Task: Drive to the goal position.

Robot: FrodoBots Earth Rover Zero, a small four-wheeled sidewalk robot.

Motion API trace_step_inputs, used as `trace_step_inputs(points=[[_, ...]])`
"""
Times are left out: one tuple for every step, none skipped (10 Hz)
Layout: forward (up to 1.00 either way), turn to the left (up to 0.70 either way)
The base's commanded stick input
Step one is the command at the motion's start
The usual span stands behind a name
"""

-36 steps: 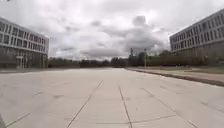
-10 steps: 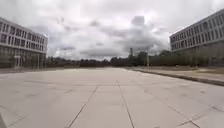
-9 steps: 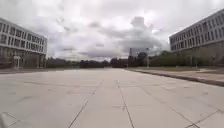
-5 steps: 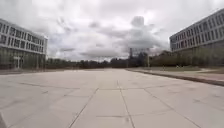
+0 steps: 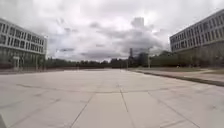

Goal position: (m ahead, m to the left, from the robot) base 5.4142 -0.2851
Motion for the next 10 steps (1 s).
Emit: trace_step_inputs(points=[[0.7, 0.0], [0.7, 0.0], [0.7, 0.0], [0.7, 0.0], [0.7, 0.0], [0.7, 0.1], [0.7, 0.28], [0.7, 0.35], [0.7, 0.35], [0.7, 0.35]])
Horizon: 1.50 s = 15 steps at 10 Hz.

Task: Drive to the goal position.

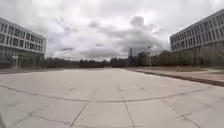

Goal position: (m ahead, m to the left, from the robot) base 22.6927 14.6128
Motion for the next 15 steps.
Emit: trace_step_inputs(points=[[0.7, 0.33], [0.7, 0.22], [0.7, 0.12], [0.7, 0.02], [0.7, 0.0], [0.7, 0.0], [0.7, 0.0], [0.7, 0.0], [0.7, 0.0], [0.7, 0.0], [0.7, 0.0], [0.7, 0.0], [0.7, 0.0], [0.7, 0.0], [0.7, 0.0]])
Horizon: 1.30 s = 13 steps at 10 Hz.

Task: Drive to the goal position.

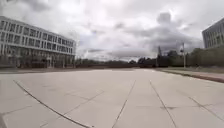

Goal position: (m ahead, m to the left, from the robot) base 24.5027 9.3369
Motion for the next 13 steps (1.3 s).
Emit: trace_step_inputs(points=[[0.7, 0.0], [0.7, 0.0], [0.7, 0.0], [0.7, 0.0], [0.7, 0.0], [0.7, 0.0], [0.7, -0.08], [0.7, -0.35], [0.7, -0.35], [0.7, -0.35], [0.7, -0.29], [0.7, -0.09], [0.7, 0.0]])
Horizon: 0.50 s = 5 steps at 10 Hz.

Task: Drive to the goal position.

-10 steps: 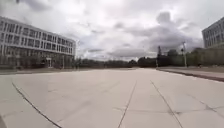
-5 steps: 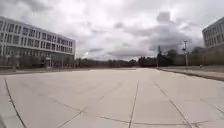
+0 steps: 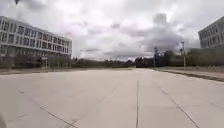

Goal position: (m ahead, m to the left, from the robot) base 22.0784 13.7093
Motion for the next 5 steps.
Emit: trace_step_inputs(points=[[0.7, 0.0], [0.7, 0.0], [0.7, 0.0], [0.7, 0.0], [0.7, 0.0]])
